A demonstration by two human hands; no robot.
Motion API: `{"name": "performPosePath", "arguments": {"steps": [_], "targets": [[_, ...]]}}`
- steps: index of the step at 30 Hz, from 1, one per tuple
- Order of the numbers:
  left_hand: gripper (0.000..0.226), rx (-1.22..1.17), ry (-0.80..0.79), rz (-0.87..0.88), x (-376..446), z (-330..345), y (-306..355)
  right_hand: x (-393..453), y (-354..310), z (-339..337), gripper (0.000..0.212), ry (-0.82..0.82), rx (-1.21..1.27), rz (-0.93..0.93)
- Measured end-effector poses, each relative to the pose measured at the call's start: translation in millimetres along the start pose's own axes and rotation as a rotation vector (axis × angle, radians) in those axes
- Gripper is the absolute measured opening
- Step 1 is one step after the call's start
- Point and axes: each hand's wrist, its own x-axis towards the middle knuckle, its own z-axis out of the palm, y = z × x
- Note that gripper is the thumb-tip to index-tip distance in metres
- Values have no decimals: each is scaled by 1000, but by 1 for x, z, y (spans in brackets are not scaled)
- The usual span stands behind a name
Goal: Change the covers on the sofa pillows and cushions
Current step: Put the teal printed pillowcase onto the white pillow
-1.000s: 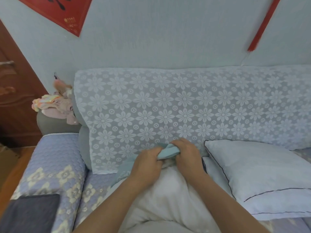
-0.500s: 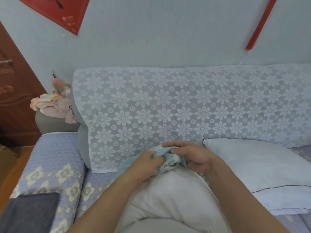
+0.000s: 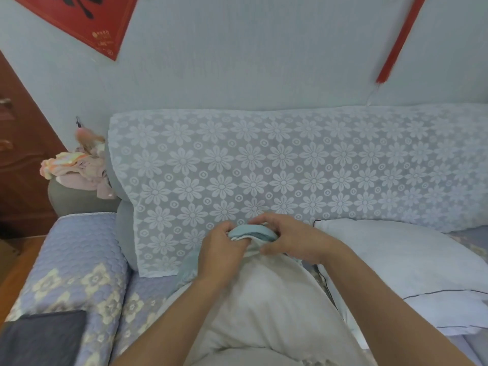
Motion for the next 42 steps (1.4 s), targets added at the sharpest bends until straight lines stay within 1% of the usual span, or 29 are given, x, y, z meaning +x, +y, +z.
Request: {"name": "performPosePath", "arguments": {"steps": [2,3,4,5,6,8,10,12,14,15,16,18,20,22,24,27,29,31,33,34,35,36,38,40,42], "targets": [[29,336,151,121,2,7,-8,-3,-1,20,47,168,-163,-73],[31,454,190,194,5,8,-15,-5,0,31,46,229,-193,-114],[32,501,213,240,10,7,-21,-7,3,40,43,265,-205,-139],[30,487,223,267,14,4,-27,-8,8,46,42,309,-242,-146],[27,422,223,296,15,1,-32,-7,14,47,40,379,-307,-141],[25,268,142,420,6,2,-35,-1,24,42,38,563,-418,-114],[30,143,53,530,-8,7,-32,5,31,39,33,734,-434,-82],[27,9,21,517,-18,11,-32,5,38,44,25,859,-404,-97],[21,-51,-7,500,-25,11,-33,-1,44,53,17,965,-319,-151],[20,-45,-39,491,-29,10,-32,-4,46,56,20,999,-269,-171],[21,-4,-73,471,-34,10,-29,-3,49,58,29,1021,-227,-185],[21,154,-93,407,-39,14,-23,1,55,65,44,1028,-236,-218],[21,312,-21,369,-32,15,-16,5,54,73,45,1065,-358,-320],[20,379,104,451,-19,16,-12,8,52,73,32,1087,-498,-406],[22,376,208,560,-12,14,-11,9,53,64,27,1066,-672,-409],[49,409,266,652,-11,8,-21,9,58,52,40,1036,-789,-298],[57,457,219,653,-8,6,-30,7,62,52,38,1027,-772,-290],[53,491,92,576,-7,5,-32,7,65,54,34,1019,-690,-330],[45,516,-4,459,-11,6,-32,12,63,55,32,998,-472,-289],[41,508,-27,418,-12,7,-30,15,61,55,32,964,-358,-250],[39,490,-19,412,-14,8,-28,18,58,56,33,923,-281,-225],[39,471,-8,432,-16,9,-25,21,55,57,34,889,-255,-223],[34,408,-20,500,-17,15,-17,24,49,61,33,833,-270,-251],[28,357,-34,542,-15,20,-8,23,46,67,30,825,-299,-295],[20,372,-22,506,-12,20,-4,20,48,70,29,825,-400,-329]]}}
